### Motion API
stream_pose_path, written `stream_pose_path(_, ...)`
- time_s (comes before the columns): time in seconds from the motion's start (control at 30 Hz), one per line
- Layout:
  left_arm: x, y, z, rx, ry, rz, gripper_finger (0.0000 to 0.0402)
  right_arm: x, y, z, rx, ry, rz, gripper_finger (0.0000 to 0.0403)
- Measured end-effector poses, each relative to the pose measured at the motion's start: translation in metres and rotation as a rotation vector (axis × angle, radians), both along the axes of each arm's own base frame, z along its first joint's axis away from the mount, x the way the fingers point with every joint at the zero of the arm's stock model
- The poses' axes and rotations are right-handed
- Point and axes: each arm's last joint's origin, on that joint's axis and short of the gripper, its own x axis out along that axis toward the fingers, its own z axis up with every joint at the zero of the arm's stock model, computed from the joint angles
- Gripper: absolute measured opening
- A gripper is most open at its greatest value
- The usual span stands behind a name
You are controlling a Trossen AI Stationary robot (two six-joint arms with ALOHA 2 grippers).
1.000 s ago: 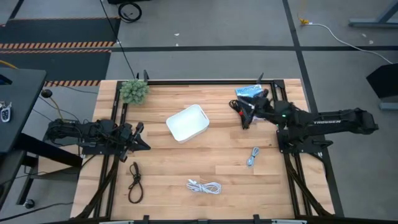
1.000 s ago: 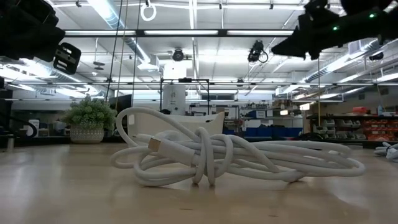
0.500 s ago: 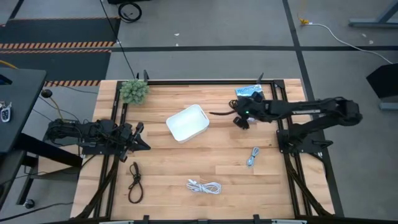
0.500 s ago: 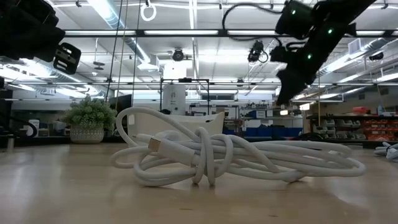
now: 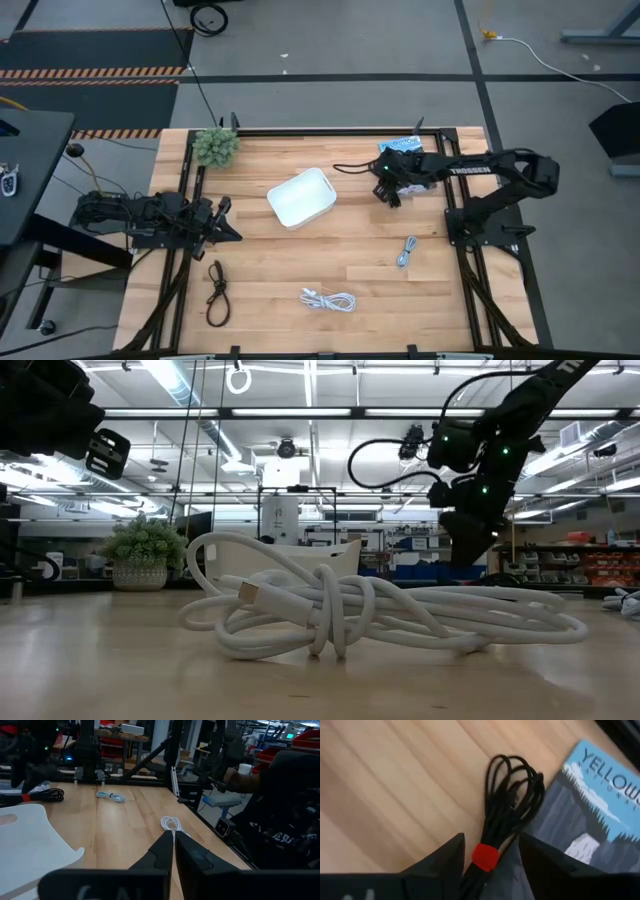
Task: Pick and place USB-C Cables
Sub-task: Put the top black cable charger into the bin white bin
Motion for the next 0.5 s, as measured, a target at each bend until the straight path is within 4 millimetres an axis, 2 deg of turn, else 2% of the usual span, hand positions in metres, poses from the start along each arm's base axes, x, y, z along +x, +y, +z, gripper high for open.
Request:
stream_pose_path(0.3, 0.000, 0.000, 0.000, 0.000, 0.000, 0.000, 0.0025, 0.005, -0.003, -0.024, 0.059, 0.087, 0.002, 0.0203)
stream_pose_path(0.5, 0.000, 0.000, 0.000, 0.000, 0.000, 0.000, 0.0025, 0.005, -0.003, -0.027, 0.064, 0.100, 0.002, 0.0185)
